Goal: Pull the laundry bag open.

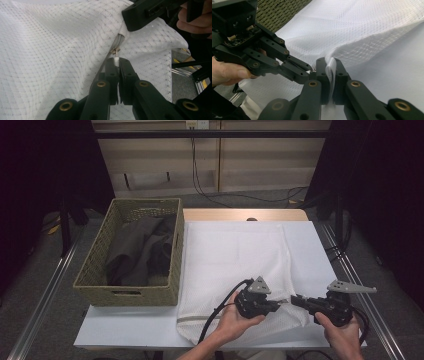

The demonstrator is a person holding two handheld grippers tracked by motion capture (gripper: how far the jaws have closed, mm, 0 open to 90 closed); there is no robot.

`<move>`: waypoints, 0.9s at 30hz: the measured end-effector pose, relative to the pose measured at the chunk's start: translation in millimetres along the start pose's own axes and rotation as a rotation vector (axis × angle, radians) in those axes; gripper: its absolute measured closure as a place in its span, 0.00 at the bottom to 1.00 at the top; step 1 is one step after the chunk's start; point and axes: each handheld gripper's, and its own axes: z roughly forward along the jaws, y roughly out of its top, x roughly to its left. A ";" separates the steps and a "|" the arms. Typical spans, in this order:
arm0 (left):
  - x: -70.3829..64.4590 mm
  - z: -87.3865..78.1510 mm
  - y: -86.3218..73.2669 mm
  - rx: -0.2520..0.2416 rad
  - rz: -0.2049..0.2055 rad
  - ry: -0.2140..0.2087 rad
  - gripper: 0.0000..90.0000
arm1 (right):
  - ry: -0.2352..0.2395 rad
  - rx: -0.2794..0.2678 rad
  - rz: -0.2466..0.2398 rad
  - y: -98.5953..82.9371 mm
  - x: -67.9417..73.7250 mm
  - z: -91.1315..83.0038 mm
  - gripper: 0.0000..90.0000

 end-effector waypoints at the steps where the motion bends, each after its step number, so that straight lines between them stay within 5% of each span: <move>1: -0.9 -0.8 -0.2 0.005 0.002 0.004 0.96 | 0.000 -0.001 0.001 -0.2 0.2 -0.4 0.96; 27: -5.0 -16.9 -7.9 -0.008 -0.007 -0.001 0.96 | -0.015 -0.015 0.015 -2.0 0.6 -2.6 0.96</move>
